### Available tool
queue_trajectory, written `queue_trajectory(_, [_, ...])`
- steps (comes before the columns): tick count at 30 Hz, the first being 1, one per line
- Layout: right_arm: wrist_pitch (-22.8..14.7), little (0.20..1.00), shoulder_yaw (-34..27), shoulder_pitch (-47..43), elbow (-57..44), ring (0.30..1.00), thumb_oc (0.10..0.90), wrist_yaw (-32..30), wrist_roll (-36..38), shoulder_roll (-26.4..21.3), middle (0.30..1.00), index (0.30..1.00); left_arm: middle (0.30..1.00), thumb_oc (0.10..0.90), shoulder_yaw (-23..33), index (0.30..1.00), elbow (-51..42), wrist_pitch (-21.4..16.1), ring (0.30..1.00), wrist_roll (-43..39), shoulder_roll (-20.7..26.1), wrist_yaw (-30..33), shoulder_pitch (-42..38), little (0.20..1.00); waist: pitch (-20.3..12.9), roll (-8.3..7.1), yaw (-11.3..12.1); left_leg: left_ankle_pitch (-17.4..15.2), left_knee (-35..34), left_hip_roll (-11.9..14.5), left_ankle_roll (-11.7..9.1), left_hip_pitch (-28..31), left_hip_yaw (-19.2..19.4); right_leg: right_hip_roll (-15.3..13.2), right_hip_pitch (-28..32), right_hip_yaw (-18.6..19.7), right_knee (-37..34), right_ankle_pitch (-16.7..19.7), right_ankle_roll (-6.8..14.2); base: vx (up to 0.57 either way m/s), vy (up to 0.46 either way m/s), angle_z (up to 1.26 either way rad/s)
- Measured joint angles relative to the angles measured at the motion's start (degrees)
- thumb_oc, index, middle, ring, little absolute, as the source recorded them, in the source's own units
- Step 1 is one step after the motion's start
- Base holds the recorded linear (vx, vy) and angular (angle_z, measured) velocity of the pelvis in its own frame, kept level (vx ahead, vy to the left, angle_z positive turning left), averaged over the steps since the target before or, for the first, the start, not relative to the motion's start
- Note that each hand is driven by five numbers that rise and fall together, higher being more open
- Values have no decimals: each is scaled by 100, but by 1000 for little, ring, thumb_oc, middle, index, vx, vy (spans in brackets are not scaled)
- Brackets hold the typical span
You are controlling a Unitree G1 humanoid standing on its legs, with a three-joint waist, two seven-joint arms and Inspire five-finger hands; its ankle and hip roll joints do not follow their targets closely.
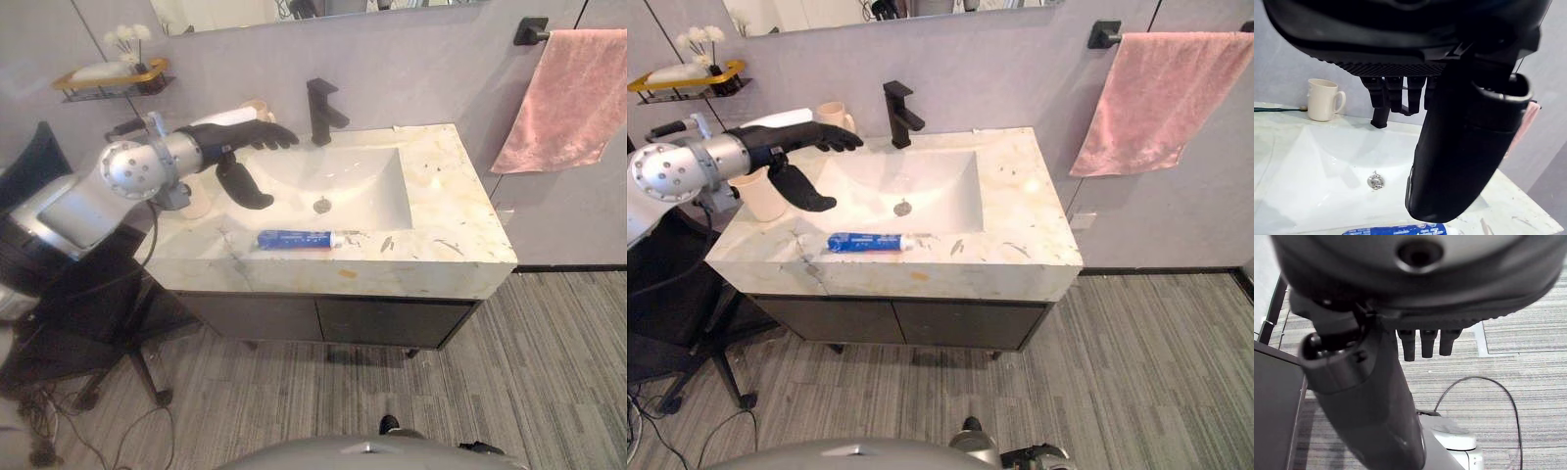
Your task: Organize the bathroom.
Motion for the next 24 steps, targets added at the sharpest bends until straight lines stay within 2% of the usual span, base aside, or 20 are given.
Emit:
queue_trajectory(4, [2, 900, -1, -4, -3, 900, 800, 12, -3, -19, 900, 900, 900, 800, 10, 900, 110, -15, 900, 258, -7, 8, 164, 900, -5, 14, 15, -2, 0, -16, 4, 5, 15, 11, -1, 15, 1, 1, -1, -6, 6, -1])
queue_trajectory(10, [48, 900, -1, -15, -47, 900, 800, 44, -2, -95, 900, 900, 900, 800, 319, 900, 469, -416, 900, 899, -213, 391, 1775, 900, -6, 104, 11, -20, -1, -22, 12, 60, 86, 11, 5, 96, 1, 8, -7, -21, 9, -7])
queue_trajectory(11, [52, 900, 1, -9, -69, 900, 800, 70, -1, -128, 900, 900, 900, 800, 585, 900, 658, -610, 900, 1098, -461, 628, 2337, 900, -7, 127, 16, -26, -2, -22, 13, 67, 94, 9, 7, 103, 0, 8, -7, 0, 0, 0])
queue_trajectory(15, [56, 900, -1, 7, -71, 900, 800, 138, -2, -155, 900, 900, 900, 800, 680, 900, 960, -1028, 900, 1719, -895, 1232, 3438, 900, 2, 118, 51, -28, -2, -18, 16, 68, 97, 1, 5, 106, 0, 7, -7, -8, 3, 0])
queue_trajectory(17, [68, 900, 2, 41, -66, 900, 800, 142, -3, -171, 900, 900, 900, 800, 740, 900, 969, -1210, 900, 2187, -1146, 1567, 3558, 900, 12, 102, 195, -26, -1, -31, 20, 67, 86, 3, 10, 100, 0, 9, -4, -11, 14, 3])
queue_trajectory(24, [54, 900, 2, 11, -90, 900, 800, 151, -10, -173, 900, 900, 900, 800, 763, 900, 1096, -1225, 900, 3133, -1692, 2641, 3932, 900, 14, 100, 164, -35, -2, -38, 37, 79, 84, -10, 25, 101, -1, 6, 4, 0, 0, 0])
